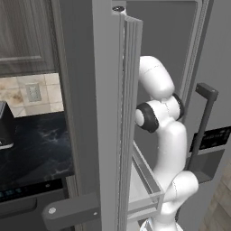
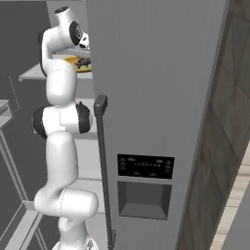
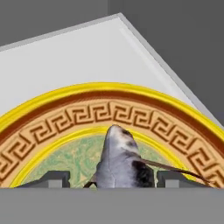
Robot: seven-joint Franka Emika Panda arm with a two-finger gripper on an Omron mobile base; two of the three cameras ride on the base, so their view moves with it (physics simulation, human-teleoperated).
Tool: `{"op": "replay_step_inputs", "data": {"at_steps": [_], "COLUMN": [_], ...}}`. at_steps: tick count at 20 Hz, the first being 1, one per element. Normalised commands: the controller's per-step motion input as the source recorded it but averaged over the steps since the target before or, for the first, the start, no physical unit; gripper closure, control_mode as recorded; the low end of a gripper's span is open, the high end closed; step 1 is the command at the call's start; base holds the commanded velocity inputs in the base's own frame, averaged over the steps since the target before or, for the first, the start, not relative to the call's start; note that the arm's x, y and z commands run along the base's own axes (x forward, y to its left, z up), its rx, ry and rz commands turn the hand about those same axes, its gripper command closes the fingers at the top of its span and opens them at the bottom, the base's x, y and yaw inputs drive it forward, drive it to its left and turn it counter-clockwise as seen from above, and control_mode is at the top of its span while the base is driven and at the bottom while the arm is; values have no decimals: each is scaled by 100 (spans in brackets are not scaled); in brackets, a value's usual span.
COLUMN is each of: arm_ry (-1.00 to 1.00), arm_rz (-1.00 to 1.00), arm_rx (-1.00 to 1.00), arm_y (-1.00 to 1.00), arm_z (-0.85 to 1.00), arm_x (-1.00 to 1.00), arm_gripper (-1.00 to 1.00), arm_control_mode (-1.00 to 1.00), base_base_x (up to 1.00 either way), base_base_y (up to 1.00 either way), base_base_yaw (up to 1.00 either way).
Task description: Retrieve the fish from the fridge and place it on the saucepan with marinade on the stove.
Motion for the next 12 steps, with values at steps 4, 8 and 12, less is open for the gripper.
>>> {"op": "replay_step_inputs", "data": {"at_steps": [4,8,12], "arm_ry": [0,0,-10], "arm_rz": [-3,0,0], "arm_rx": [0,0,0], "arm_y": [0,0,0], "arm_z": [-7,0,0], "arm_x": [0,0,-9], "arm_gripper": [100,100,100], "arm_control_mode": [-100,-100,-100], "base_base_x": [0,0,0], "base_base_y": [0,0,0], "base_base_yaw": [0,0,0]}}
